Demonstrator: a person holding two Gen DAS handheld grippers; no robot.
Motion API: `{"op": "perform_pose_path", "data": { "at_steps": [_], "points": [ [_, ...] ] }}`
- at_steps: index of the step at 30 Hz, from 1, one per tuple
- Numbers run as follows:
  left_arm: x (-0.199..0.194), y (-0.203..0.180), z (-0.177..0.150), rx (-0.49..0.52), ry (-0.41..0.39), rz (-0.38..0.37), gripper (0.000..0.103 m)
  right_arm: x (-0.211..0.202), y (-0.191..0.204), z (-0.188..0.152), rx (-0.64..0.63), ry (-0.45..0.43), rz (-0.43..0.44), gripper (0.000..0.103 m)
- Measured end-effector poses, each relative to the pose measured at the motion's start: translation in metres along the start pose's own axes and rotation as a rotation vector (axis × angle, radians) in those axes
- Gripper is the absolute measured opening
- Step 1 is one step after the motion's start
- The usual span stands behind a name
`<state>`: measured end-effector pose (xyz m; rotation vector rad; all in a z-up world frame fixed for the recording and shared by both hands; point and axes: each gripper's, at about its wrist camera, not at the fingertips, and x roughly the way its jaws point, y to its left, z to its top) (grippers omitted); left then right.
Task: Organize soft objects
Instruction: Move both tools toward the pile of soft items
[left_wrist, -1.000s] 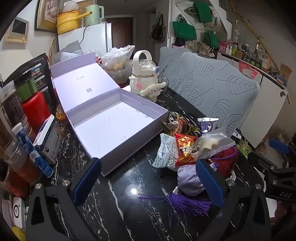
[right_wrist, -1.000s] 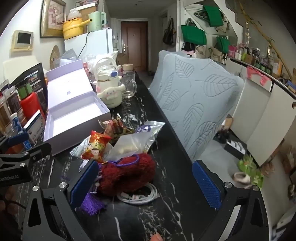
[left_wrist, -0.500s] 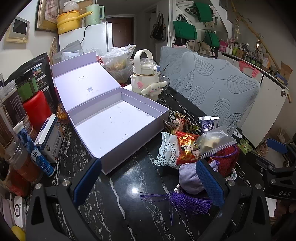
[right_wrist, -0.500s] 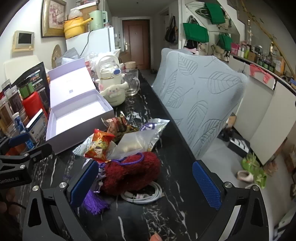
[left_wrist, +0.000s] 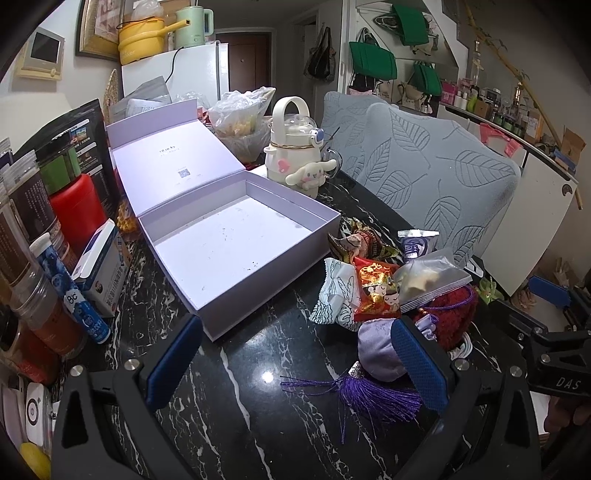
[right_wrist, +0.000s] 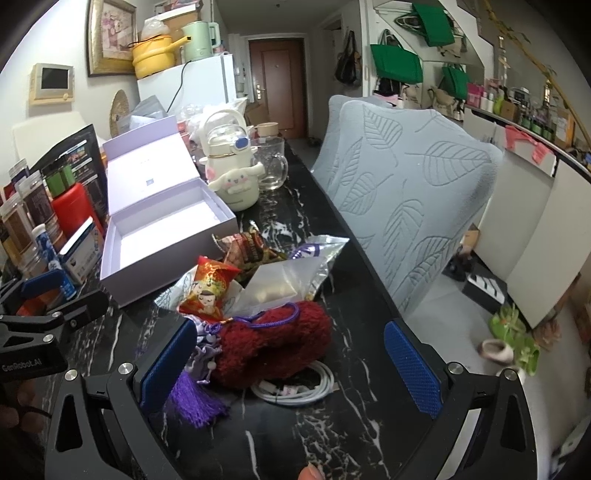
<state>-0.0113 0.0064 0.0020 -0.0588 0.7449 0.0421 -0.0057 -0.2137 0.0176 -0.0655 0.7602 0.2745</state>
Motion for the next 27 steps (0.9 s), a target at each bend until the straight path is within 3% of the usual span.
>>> {"op": "perform_pose_path", "data": {
  "at_steps": [27],
  "points": [
    [-0.0038,-0.0073,-0.0001,0.018,-0.002,-0.012,0.103,-0.0059,-0.004,0.0007,0.0,-0.009,0.01,0.103]
  ]
}}
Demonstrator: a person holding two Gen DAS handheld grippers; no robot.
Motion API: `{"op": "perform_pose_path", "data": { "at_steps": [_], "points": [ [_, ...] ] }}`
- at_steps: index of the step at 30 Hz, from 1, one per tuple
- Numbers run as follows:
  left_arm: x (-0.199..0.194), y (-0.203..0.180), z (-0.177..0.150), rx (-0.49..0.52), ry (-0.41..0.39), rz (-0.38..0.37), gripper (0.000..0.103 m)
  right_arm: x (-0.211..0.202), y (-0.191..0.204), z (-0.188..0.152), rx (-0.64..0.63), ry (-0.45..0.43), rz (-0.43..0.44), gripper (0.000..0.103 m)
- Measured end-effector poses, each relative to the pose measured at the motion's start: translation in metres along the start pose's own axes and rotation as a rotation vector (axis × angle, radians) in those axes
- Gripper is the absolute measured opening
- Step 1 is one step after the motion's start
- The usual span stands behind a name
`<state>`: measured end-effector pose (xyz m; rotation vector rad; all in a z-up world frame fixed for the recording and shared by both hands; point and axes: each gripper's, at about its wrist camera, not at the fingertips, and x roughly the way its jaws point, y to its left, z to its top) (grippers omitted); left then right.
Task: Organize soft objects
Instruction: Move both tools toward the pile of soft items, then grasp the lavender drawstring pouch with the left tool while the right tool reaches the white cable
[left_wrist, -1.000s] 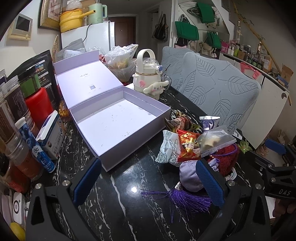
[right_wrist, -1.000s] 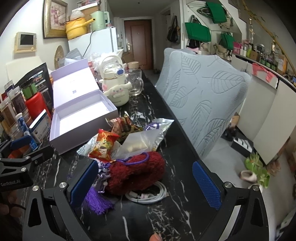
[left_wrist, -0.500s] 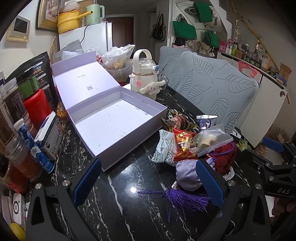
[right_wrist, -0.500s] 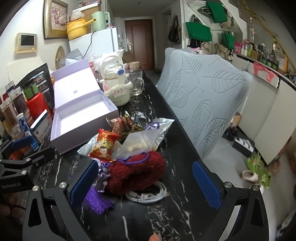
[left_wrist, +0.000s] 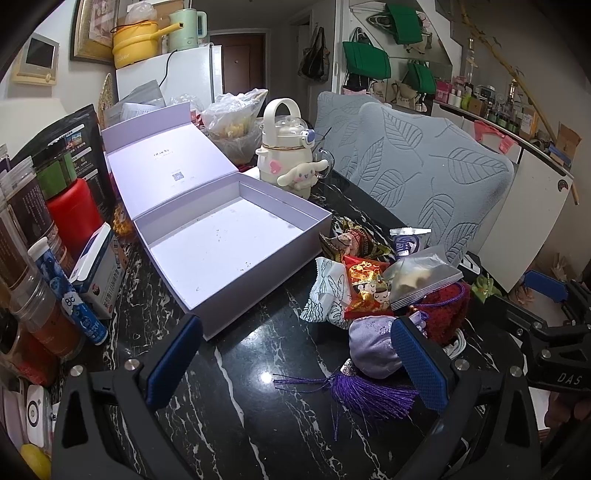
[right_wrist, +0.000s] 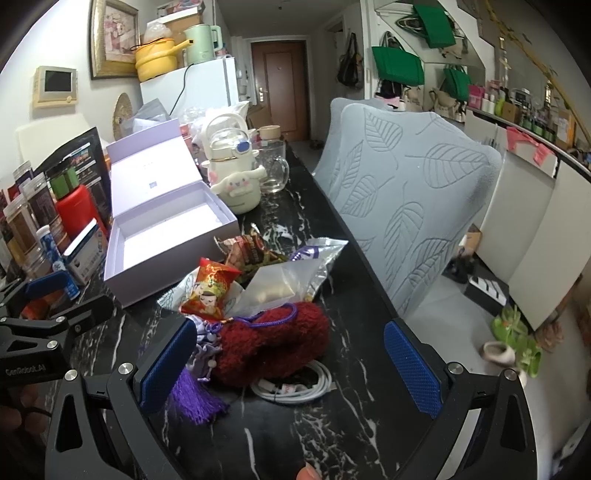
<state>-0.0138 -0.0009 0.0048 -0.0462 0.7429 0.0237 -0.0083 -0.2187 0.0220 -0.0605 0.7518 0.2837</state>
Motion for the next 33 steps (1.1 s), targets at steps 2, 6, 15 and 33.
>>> {"op": "perform_pose_path", "data": {
  "at_steps": [2,6,15,33],
  "points": [
    [-0.001,0.0,-0.001,0.002,-0.001,-0.001,0.103,-0.001,-0.001,0.0,0.003,-0.002,-0.002,0.103],
    [-0.001,0.0,-0.001,0.004,-0.002,-0.007,0.103,-0.004,0.0,-0.001,0.002,-0.005,-0.003,0.103],
    [-0.002,-0.002,-0.002,0.01,-0.002,-0.015,0.103,-0.006,0.001,-0.002,-0.005,-0.008,-0.011,0.103],
    [-0.003,-0.01,-0.008,0.027,0.006,-0.045,0.103,-0.013,-0.002,-0.01,-0.008,0.001,-0.019,0.103]
  ]
}}
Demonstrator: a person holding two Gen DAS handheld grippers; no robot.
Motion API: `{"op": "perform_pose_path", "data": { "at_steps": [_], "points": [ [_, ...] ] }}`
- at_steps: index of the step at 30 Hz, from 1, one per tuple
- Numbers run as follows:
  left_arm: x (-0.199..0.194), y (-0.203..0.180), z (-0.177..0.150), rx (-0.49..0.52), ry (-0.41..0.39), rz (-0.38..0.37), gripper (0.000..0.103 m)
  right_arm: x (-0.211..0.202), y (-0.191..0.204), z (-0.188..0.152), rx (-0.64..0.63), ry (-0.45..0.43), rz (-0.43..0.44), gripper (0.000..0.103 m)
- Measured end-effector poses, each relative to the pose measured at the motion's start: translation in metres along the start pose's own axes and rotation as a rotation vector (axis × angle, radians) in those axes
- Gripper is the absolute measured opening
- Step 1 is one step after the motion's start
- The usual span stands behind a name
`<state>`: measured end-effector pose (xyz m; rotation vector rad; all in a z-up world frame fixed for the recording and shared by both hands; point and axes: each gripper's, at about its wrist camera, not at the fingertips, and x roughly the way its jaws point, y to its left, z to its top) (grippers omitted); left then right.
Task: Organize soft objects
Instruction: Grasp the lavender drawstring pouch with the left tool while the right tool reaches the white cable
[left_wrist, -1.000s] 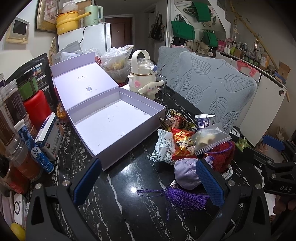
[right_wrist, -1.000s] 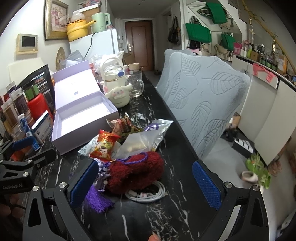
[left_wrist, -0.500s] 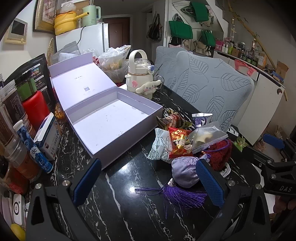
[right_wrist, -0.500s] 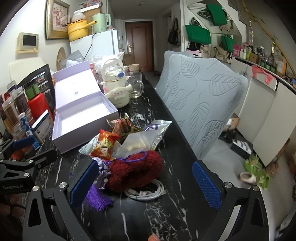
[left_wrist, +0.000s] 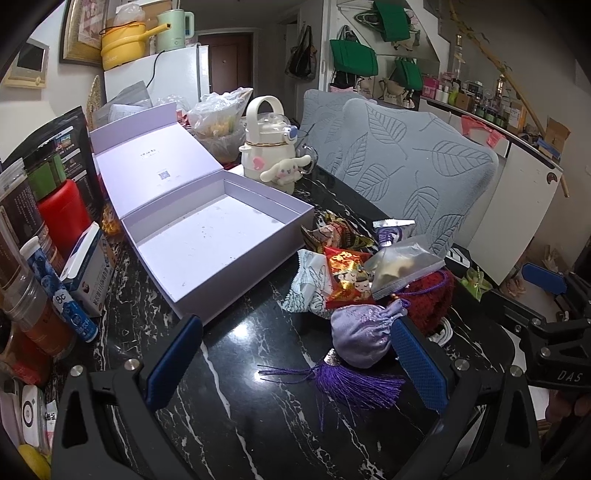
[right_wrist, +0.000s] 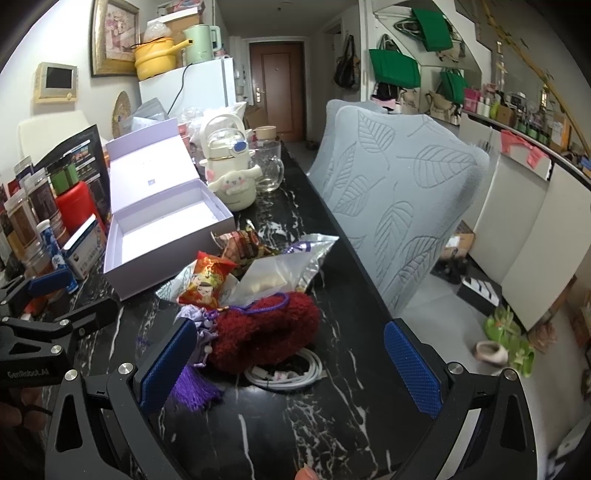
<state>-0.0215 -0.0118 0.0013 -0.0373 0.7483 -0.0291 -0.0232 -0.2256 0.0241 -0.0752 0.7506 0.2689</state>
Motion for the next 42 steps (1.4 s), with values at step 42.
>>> {"op": "perform_pose_path", "data": {
  "at_steps": [42],
  "points": [
    [0.094,-0.029,-0.006,-0.082,0.203,-0.087,0.103,0.061,-0.072,-0.047,0.108,0.126,0.071,0.103]
  ]
}}
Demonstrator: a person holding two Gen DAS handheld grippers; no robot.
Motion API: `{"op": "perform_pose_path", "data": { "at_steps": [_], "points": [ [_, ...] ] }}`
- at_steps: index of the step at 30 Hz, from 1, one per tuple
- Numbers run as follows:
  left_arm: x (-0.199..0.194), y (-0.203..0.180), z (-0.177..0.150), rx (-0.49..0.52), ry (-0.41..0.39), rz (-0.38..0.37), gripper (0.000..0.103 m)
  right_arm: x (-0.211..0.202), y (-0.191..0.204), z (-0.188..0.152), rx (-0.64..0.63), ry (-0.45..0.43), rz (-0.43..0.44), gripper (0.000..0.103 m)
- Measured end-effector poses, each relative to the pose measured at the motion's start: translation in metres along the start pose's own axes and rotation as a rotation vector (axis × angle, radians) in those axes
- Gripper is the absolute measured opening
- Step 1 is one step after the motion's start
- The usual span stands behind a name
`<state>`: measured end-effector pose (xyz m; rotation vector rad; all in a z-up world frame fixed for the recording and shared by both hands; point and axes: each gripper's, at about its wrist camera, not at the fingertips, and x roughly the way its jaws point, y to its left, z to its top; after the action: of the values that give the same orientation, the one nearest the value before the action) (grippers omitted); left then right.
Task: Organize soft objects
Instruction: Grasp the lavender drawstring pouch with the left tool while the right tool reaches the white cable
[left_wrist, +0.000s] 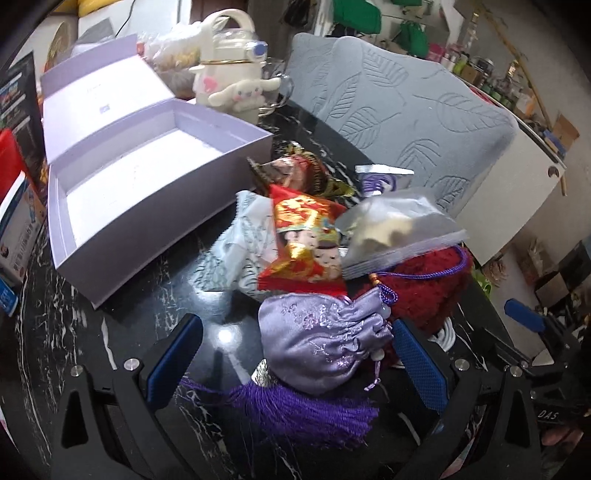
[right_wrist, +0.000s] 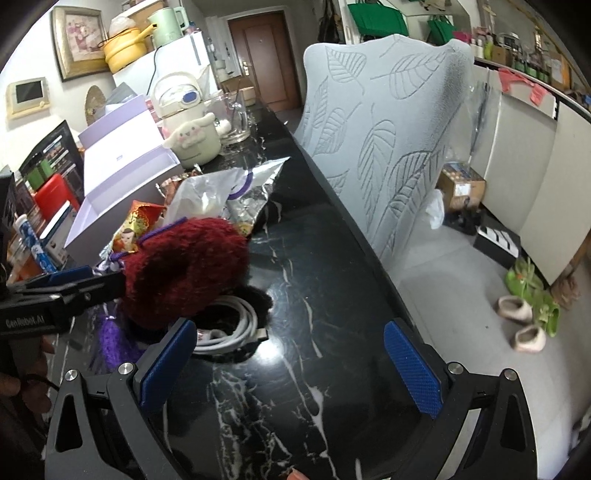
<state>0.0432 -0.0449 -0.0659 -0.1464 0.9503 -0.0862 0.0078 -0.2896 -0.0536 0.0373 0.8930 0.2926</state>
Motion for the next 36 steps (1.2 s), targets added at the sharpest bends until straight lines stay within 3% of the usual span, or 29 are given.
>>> {"op": "perform_pose_path", "data": {
  "at_steps": [7,15,20,22,24,27,32,36],
  "points": [
    [0.005,0.015,-0.004,0.003,0.016,0.084,0.103,0.008,0.003,0.003,-0.013,0.011,0.026,0.103],
    [0.014,0.024,-0.015,-0.01,0.056,0.07,0.103,0.011,0.02,0.003,-0.067,0.012,0.07,0.103],
    [0.022,0.018,-0.019,0.008,0.081,-0.006,0.103,0.012,0.024,0.003,-0.073,0.017,0.084,0.103],
    [0.022,0.015,-0.019,0.027,0.066,-0.007,0.098,0.013,0.022,0.002,-0.057,0.019,0.093,0.103],
    [0.023,0.01,-0.019,0.072,0.057,0.005,0.076,0.015,0.02,0.002,-0.042,0.028,0.1,0.103],
    [0.019,0.004,-0.021,0.119,0.03,0.02,0.054,0.017,0.02,0.0,-0.038,0.034,0.112,0.103],
    [0.011,0.008,-0.027,0.104,0.038,-0.059,0.052,0.022,0.031,-0.003,-0.082,0.047,0.109,0.103],
    [-0.003,0.013,-0.037,0.107,0.03,-0.034,0.052,0.032,0.047,-0.01,-0.17,0.075,0.055,0.103]
  ]
}}
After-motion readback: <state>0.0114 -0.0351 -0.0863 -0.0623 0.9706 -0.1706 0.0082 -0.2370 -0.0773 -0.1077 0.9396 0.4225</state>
